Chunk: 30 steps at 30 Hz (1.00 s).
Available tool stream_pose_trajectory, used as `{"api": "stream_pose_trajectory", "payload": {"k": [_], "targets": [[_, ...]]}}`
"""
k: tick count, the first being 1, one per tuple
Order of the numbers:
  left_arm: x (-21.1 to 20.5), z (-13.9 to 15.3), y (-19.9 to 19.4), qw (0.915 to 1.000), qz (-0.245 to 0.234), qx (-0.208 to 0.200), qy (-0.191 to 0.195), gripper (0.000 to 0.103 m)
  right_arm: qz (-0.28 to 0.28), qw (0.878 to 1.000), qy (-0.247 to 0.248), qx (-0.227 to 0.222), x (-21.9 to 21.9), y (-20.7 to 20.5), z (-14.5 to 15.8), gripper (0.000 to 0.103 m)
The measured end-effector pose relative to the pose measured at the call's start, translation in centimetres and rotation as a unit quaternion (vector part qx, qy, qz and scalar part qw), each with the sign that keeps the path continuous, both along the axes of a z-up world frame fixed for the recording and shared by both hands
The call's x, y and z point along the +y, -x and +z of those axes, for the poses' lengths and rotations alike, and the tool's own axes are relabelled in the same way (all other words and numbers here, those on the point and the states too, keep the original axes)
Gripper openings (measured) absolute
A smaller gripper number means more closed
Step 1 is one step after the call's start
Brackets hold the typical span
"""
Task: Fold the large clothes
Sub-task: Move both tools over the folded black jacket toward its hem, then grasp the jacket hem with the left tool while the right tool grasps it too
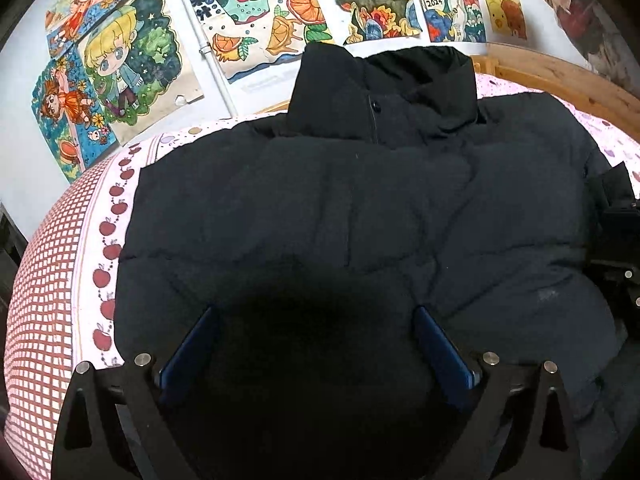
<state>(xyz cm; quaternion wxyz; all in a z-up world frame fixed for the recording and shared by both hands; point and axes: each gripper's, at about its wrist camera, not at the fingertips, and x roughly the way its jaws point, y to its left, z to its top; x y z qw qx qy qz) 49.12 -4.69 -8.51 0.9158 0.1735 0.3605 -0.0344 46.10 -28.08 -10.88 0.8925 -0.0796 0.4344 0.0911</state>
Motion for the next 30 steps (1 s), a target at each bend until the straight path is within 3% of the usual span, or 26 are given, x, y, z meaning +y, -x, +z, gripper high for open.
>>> {"api": "stream_pose_trajectory", "payload": {"k": [11,30], "targets": [[-0.4,-2.2,-0.3,0.9999,0.001,-0.002,-0.014,0.103,-0.001,0.999,0.016,-0.028,0.9,0.8,-1.4,0.071],[-0.8,-3.0,-0.3,0.9998,0.007,-0.003,-0.02,0.103,0.01,1.0,-0.004,-0.028,0.6,0.2,-2.2,0.079]]}}
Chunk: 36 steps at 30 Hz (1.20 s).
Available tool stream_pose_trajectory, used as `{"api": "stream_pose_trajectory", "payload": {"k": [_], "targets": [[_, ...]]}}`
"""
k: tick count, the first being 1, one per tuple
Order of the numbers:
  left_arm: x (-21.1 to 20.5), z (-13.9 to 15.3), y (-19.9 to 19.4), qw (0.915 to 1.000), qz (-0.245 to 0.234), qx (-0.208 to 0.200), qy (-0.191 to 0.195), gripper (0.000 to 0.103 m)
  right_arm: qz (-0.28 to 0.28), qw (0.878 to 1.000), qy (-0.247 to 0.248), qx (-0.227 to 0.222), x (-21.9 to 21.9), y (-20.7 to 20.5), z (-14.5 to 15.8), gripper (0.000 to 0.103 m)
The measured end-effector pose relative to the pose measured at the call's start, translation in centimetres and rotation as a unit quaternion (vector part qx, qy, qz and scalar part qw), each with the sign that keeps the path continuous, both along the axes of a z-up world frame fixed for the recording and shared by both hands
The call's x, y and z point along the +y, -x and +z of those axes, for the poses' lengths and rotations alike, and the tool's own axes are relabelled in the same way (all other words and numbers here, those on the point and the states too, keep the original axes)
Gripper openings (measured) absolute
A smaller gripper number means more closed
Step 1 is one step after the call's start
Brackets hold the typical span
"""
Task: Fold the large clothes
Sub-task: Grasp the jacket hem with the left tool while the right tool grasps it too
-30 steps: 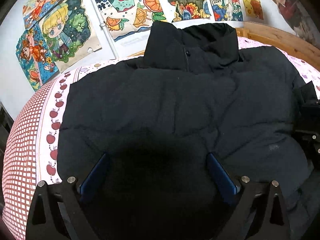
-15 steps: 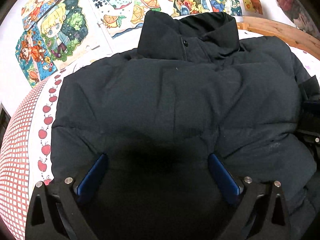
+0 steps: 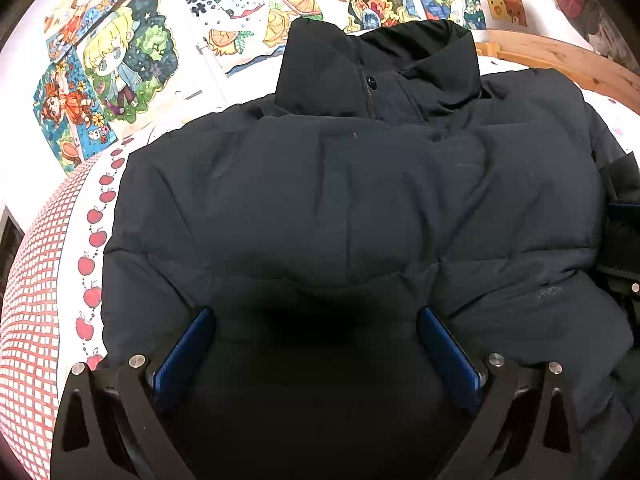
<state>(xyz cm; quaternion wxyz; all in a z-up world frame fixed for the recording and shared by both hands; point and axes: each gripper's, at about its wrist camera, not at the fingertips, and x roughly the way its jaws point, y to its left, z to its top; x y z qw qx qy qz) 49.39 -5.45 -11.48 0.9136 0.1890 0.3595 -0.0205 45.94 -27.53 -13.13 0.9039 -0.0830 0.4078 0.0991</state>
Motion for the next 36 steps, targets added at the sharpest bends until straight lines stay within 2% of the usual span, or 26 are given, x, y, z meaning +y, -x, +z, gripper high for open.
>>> {"api": "stream_pose_trajectory", "payload": {"k": [5,10,12,14,17,20,22,25,27,28,29,31,32,34,35,36], "targets": [[0.6,0.3,-0.1,0.9997,-0.004,0.007,0.022,0.103,0.001,1.0,-0.005,-0.004,0.0,0.3,0.2,0.079],[1.8,2.9,0.3,0.9969,-0.015,-0.008,0.077,0.103,0.004,0.999,-0.037,-0.004,-1.1,0.6,1.9,0.079],[2.2,4.2,0.2,0.9951,-0.019,-0.022,0.094,0.103,-0.001,0.998,-0.065,-0.027,-1.9,0.9,3.6,0.079],[2.4,5.5,-0.4,0.9939,-0.019,-0.033,0.104,0.103,-0.006,0.994,-0.08,-0.074,-2.6,0.6,6.0,0.079],[1.9,8.4,-2.9,0.9918,-0.008,-0.05,0.117,0.103,-0.036,0.988,-0.092,-0.116,-3.4,-2.4,9.1,0.079],[0.8,11.1,-6.0,0.9883,-0.009,-0.075,0.133,0.103,-0.092,0.976,-0.147,-0.132,-4.7,-7.2,11.1,0.081],[0.0,12.3,-9.0,0.9885,-0.003,-0.092,0.12,0.103,-0.118,0.969,-0.177,-0.124,-5.0,-11.0,11.3,0.081],[-0.9,12.7,-13.2,0.9878,0.027,-0.103,0.113,0.103,-0.153,0.962,-0.196,-0.117,-5.3,-16.6,10.9,0.081],[-1.8,12.5,-16.0,0.9868,0.041,-0.1,0.12,0.103,-0.175,0.955,-0.216,-0.107,-5.4,-19.0,10.3,0.08],[-2.2,12.2,-17.2,0.9875,0.047,-0.088,0.121,0.102,-0.181,0.952,-0.224,-0.106,-5.2,-19.5,9.9,0.077],[-2.4,12.0,-18.0,0.9877,0.05,-0.078,0.125,0.098,-0.182,0.949,-0.234,-0.104,-5.1,-20.1,9.5,0.069],[-2.8,11.4,-19.3,0.9869,0.057,-0.067,0.135,0.078,-0.172,0.953,-0.227,-0.104,-4.1,-20.3,8.9,0.057],[-2.7,11.1,-19.4,0.9862,0.057,-0.064,0.141,0.073,-0.165,0.957,-0.217,-0.103,-3.5,-20.4,8.4,0.049],[-2.0,10.4,-19.8,0.9798,0.043,-0.059,0.186,0.052,-0.153,0.959,-0.215,-0.104,-3.3,-20.4,7.8,0.037],[-1.7,10.1,-19.9,0.9757,0.037,-0.054,0.209,0.049,-0.148,0.959,-0.218,-0.106,-3.3,-20.3,7.6,0.03],[-1.4,9.9,-20.0,0.9718,0.031,-0.05,0.228,0.039,-0.145,0.959,-0.22,-0.108,-3.6,-20.2,7.7,0.027]]}}
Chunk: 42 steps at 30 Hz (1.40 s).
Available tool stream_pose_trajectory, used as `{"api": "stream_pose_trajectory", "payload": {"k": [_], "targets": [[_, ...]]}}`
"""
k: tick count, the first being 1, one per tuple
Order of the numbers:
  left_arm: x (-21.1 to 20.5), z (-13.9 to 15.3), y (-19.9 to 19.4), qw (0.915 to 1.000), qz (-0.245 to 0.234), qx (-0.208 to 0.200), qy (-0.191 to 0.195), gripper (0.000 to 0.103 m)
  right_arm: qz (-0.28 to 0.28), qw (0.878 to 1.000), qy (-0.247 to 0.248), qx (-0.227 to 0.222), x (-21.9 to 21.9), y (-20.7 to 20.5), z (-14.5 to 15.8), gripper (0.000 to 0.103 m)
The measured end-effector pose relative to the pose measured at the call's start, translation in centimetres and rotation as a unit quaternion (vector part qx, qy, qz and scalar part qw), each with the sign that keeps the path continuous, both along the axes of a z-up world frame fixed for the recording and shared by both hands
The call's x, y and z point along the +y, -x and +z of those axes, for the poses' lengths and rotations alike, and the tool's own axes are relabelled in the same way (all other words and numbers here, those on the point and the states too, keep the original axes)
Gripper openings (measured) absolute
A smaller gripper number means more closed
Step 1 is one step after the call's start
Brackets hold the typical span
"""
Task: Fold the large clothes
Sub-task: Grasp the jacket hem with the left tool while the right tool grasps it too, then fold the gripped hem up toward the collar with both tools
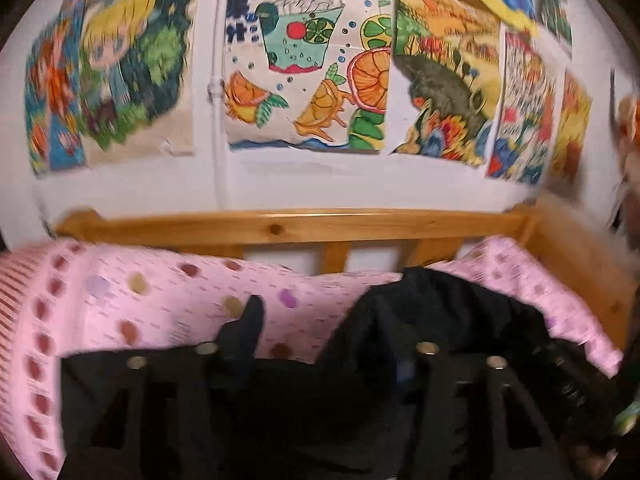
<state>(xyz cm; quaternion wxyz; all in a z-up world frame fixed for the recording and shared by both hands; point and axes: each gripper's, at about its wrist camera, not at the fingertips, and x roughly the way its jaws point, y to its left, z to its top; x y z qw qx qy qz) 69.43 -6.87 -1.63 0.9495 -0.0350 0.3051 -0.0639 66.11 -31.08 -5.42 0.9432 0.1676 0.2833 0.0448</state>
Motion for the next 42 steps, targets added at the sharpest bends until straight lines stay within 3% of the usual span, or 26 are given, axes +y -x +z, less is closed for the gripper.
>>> {"api": "stream_pose_trajectory", "payload": {"k": [1,4,8,14,22,26,33,42], "targets": [[0.1,-0.1,-0.1,0.9999,-0.004,0.003,0.01,0.025,0.003,1.0,-0.001,-0.004,-0.2,0.3,0.2,0.023],[-0.3,-0.1,0.0,0.9995,-0.019,0.006,0.023,0.009,0.012,1.0,0.01,-0.02,0.1,1.2,0.7,0.015],[0.4,0.7,1.8,0.9988,-0.014,-0.009,0.046,0.007,0.011,0.999,0.001,-0.031,-0.4,2.9,1.4,0.012],[3.8,1.2,5.5,0.9978,-0.009,-0.003,0.065,0.006,0.034,0.998,0.047,-0.037,-0.8,6.8,2.8,0.007],[4.4,-0.5,13.6,0.9981,-0.056,-0.003,-0.026,0.005,0.101,0.981,0.163,-0.041,2.1,15.3,3.3,0.006],[4.5,-3.2,15.7,0.996,-0.069,0.021,-0.053,0.005,0.105,0.979,0.173,-0.01,1.9,16.4,2.3,0.006],[2.9,-7.8,15.0,0.9909,-0.073,0.035,-0.108,0.005,0.099,0.973,0.206,0.031,2.7,14.8,-1.7,0.006],[2.5,-9.5,14.8,0.9893,-0.08,0.019,-0.121,0.006,0.089,0.972,0.217,0.031,3.5,14.8,-3.7,0.008]]}}
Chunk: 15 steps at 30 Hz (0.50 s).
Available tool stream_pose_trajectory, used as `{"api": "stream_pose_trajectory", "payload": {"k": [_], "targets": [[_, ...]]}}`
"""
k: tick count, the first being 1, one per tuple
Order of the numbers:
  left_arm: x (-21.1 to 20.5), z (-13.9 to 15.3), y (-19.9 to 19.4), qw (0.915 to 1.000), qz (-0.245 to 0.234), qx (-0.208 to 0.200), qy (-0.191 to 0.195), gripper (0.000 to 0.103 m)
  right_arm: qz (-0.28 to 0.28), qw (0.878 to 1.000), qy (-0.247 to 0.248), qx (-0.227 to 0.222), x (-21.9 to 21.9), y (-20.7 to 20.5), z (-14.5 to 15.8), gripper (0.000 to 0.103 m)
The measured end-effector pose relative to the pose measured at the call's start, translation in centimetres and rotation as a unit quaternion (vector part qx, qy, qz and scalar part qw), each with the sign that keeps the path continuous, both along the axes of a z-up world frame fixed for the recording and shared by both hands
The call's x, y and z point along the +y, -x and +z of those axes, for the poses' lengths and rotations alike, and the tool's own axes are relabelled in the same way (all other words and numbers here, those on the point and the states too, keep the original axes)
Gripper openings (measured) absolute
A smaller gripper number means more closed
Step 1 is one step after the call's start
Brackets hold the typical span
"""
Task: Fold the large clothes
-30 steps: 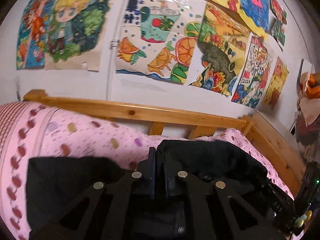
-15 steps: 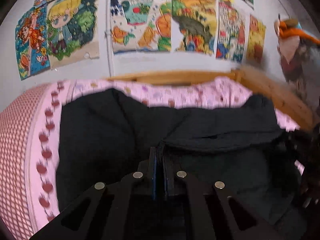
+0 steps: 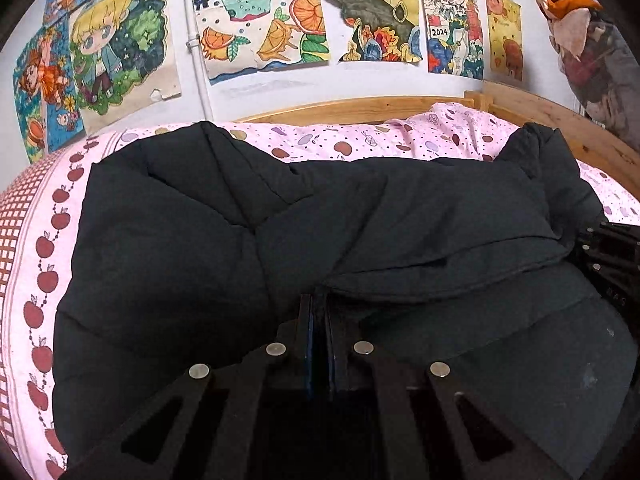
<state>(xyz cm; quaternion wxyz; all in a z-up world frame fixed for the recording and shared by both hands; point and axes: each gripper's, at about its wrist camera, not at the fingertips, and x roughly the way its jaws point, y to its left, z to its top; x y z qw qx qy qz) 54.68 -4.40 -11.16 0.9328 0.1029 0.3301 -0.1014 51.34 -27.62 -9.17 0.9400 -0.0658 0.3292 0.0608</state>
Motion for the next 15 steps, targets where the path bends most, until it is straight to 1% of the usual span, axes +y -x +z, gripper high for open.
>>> {"api": "stream_pose_trajectory", "payload": {"k": [3,4,5,6,7,8,9,10,13,15], "targets": [[0.3,0.9,0.5,0.9999,-0.004,-0.006,0.009,0.007,0.002,1.0,-0.004,-0.003,-0.1,0.2,0.6,0.009],[0.6,1.4,0.8,0.9998,-0.008,-0.004,0.02,0.01,0.003,1.0,-0.012,-0.001,-0.4,0.4,1.0,0.013],[0.9,1.7,1.0,0.9995,-0.012,-0.001,0.031,0.014,0.002,1.0,-0.027,0.005,-1.0,0.8,1.5,0.022],[1.1,2.0,1.2,0.9991,-0.014,0.001,0.04,0.022,-0.001,0.999,-0.039,0.008,-1.7,1.1,1.9,0.028],[1.7,2.4,1.8,0.9986,-0.013,0.003,0.052,0.037,-0.002,0.999,-0.051,0.008,-2.3,1.6,2.1,0.045],[2.1,2.8,2.3,0.9981,-0.013,0.0,0.061,0.045,0.0,0.998,-0.069,0.007,-3.2,2.3,2.4,0.061],[2.4,3.1,2.9,0.9977,-0.014,-0.009,0.065,0.063,-0.007,0.997,-0.074,0.0,-3.9,3.2,2.7,0.065],[2.8,3.7,3.8,0.9973,-0.014,-0.027,0.067,0.07,-0.02,0.997,-0.071,-0.008,-4.4,3.8,3.0,0.065],[3.6,5.0,4.7,0.9955,0.001,-0.055,0.077,0.072,-0.039,0.996,-0.078,-0.027,-5.3,4.6,4.2,0.065],[3.7,6.1,4.2,0.9934,0.011,-0.07,0.091,0.073,-0.044,0.995,-0.079,-0.043,-5.2,3.9,5.4,0.065]]}}
